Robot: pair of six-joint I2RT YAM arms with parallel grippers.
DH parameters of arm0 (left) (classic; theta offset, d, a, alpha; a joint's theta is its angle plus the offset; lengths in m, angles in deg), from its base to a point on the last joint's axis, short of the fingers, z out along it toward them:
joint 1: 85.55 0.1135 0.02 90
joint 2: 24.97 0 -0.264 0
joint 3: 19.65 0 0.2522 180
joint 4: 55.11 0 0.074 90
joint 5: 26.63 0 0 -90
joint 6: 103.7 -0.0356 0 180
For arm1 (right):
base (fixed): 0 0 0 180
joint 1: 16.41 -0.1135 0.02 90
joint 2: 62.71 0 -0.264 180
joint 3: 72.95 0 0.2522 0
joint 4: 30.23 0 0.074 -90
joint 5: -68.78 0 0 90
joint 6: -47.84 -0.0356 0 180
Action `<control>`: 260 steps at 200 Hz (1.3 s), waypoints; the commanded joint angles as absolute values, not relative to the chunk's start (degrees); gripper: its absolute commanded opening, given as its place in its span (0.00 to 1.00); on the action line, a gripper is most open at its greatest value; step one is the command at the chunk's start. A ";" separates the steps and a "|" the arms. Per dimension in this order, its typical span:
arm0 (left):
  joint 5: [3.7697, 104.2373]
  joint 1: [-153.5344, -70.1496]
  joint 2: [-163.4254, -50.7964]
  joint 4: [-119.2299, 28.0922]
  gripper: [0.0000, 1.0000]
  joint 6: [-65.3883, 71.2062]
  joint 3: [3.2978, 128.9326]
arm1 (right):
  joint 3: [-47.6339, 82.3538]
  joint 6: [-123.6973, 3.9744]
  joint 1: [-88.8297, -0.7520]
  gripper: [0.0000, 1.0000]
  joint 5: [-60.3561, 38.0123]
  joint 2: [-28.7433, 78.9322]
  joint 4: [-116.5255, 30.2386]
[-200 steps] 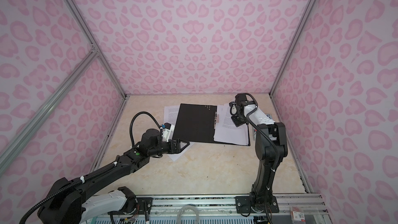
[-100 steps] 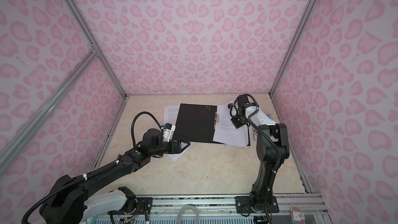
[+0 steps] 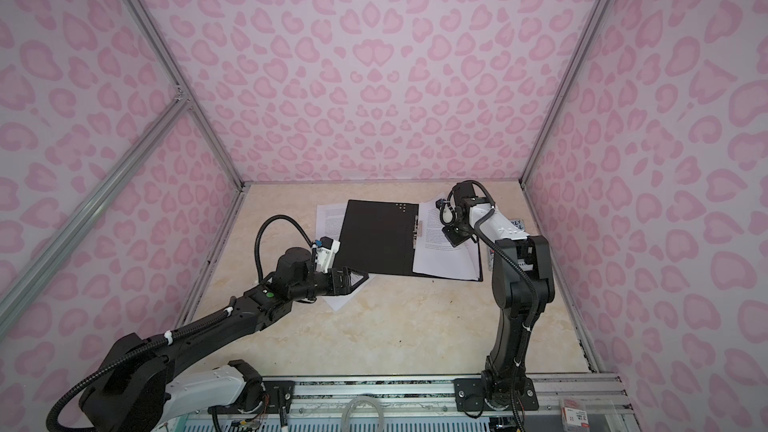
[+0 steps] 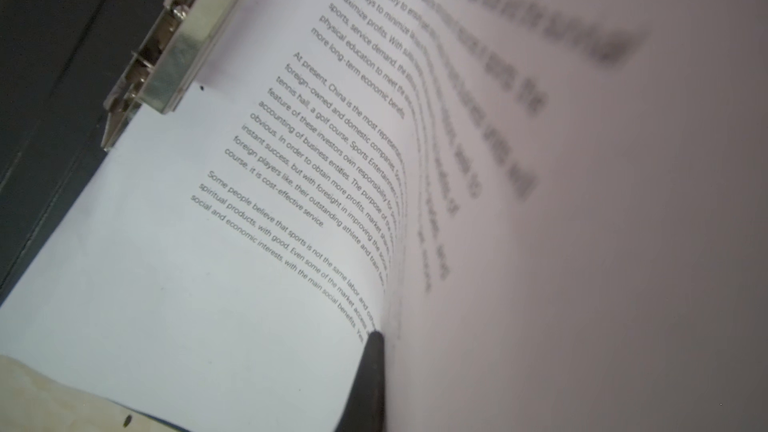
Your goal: Put the files into the folder
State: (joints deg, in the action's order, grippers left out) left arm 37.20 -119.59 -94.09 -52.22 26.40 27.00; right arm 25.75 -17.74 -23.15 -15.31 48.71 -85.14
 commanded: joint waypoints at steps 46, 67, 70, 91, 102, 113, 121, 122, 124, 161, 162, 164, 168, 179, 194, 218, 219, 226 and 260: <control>35.78 -119.65 -94.75 -55.05 0.97 27.08 27.51 | 27.12 -17.82 -23.08 0.00 -16.99 49.42 -83.90; 35.60 -119.58 -94.98 -55.24 0.97 27.15 27.51 | 26.98 -17.82 -23.11 0.00 -17.13 49.69 -83.85; 35.60 -119.63 -95.01 -55.24 0.97 27.22 27.51 | 26.92 -17.82 -23.13 0.00 -17.22 49.70 -83.81; 35.37 -119.59 -95.19 -55.41 0.97 27.32 27.51 | 26.85 -17.82 -23.11 0.00 -16.91 49.88 -83.67; 35.43 -119.61 -95.23 -55.41 0.97 27.35 27.52 | 26.90 -17.90 -23.13 0.00 -16.83 50.05 -83.62; 35.40 -119.61 -95.34 -55.48 0.97 27.35 27.47 | 26.92 -18.08 -23.09 0.05 -16.94 50.14 -83.52; 35.43 -119.58 -95.45 -55.50 0.97 27.35 27.55 | 26.94 -18.22 -23.09 0.15 -17.21 50.14 -83.23; 35.43 -119.62 -95.41 -55.50 0.97 27.35 27.58 | 26.90 -18.28 -23.09 0.16 -17.24 50.14 -83.21; 35.43 -119.60 -95.44 -55.50 0.97 27.35 27.59 | 26.86 -18.33 -23.13 0.19 -17.31 50.14 -83.11; 35.34 -119.59 -95.78 -55.59 0.97 27.35 27.60 | 26.41 -19.29 -23.01 0.99 -18.30 49.73 -81.60; 35.34 -119.62 -95.80 -55.59 0.97 27.35 27.60 | 26.41 -19.30 -23.00 0.99 -18.31 49.72 -81.60; 35.34 -119.65 -95.76 -55.59 0.97 27.35 27.60 | 26.41 -19.37 -23.00 0.99 -18.32 49.64 -81.54; 35.32 -119.59 -95.78 -55.59 0.97 27.35 27.60 | 26.41 -19.47 -23.00 0.99 -18.32 49.55 -81.39; 35.29 -119.58 -95.76 -55.50 0.97 27.35 27.60 | 26.41 -19.95 -22.93 0.99 -18.28 49.06 -80.85; 35.49 -119.57 -95.72 -55.41 0.97 27.26 27.59 | 24.30 -21.08 -22.70 0.99 -17.82 48.27 -79.98; 35.51 -119.62 -95.76 -55.34 0.97 27.26 27.64 | 24.15 -22.58 -22.31 0.99 -14.50 47.57 -79.79; 35.51 -119.59 -95.78 -55.33 0.97 27.26 27.67 | 24.22 -22.62 -22.30 0.99 -14.48 47.63 -79.82; 35.51 -119.61 -95.81 -55.32 0.97 27.26 27.69 | 24.70 -23.18 -22.30 0.99 -15.09 47.95 -80.34; 35.51 -119.60 -95.81 -55.24 0.97 27.26 27.69 | 24.70 -25.44 -21.46 0.99 -17.28 47.93 -79.63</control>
State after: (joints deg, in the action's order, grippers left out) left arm 36.15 -119.59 -95.62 -53.40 27.27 27.00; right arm 24.68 -23.20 -21.95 -16.71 47.81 -80.24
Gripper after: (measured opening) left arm 0.972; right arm 0.994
